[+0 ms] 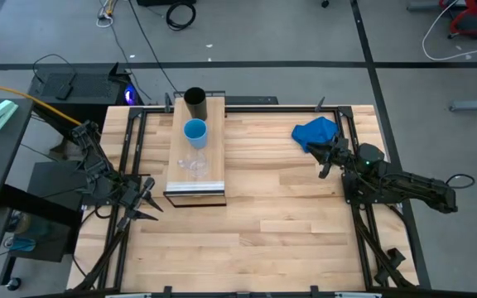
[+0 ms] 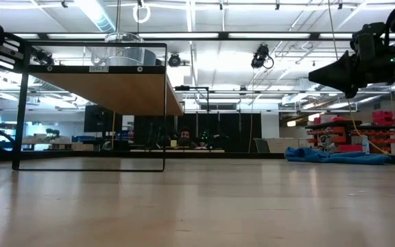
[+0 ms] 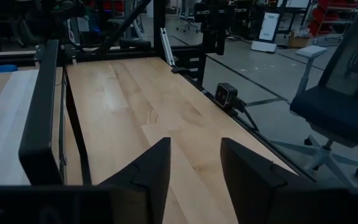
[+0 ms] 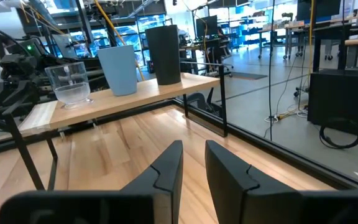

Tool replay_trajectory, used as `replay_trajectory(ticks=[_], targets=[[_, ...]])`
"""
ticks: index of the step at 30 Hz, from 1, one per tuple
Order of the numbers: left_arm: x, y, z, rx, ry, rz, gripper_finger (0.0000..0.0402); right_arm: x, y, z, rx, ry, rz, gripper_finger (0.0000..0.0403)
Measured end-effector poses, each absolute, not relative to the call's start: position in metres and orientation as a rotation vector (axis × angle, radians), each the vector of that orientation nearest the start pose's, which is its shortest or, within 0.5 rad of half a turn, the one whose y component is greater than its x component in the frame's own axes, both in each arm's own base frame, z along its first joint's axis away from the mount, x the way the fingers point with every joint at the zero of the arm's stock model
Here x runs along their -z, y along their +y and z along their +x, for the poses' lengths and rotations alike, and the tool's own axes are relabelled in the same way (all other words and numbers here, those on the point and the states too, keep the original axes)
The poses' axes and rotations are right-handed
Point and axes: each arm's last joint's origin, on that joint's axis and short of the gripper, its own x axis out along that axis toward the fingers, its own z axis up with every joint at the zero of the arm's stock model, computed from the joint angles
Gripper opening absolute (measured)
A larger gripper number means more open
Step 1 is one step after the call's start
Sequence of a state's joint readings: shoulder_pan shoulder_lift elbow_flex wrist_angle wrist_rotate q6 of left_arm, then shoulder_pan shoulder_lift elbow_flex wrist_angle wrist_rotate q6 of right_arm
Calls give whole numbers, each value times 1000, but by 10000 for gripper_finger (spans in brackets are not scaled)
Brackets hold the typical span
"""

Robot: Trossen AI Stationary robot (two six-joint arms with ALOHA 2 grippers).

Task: Stack small to large cups/mugs on shelf
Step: Return to Home Position

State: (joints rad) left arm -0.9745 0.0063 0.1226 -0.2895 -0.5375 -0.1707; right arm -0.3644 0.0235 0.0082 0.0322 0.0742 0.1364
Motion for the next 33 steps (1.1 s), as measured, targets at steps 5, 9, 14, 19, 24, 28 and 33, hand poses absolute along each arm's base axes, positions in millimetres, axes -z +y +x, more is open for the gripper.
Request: replay_trajectory(ticks=[5, 9, 14, 19, 24, 28, 33], targets=[[-177, -61, 59, 423, 163, -48, 149, -168, -37, 91, 437, -46, 132, 75], [-177, -61, 59, 423, 164, -48, 143, -168, -37, 91, 437, -46, 132, 75], [-177, -61, 59, 423, 164, -48, 138, -168, -37, 91, 437, -46, 132, 75], [-177, -61, 59, 423, 164, -49, 140, -168, -37, 91, 437, -46, 132, 75], [-177, -61, 59, 423, 164, -48, 147, -168, -37, 91, 437, -46, 132, 75], [-177, -61, 59, 423, 164, -48, 149, -168, -37, 91, 437, -46, 132, 75], [-177, -61, 59, 423, 164, -48, 144, -168, -37, 91, 437, -46, 132, 75]])
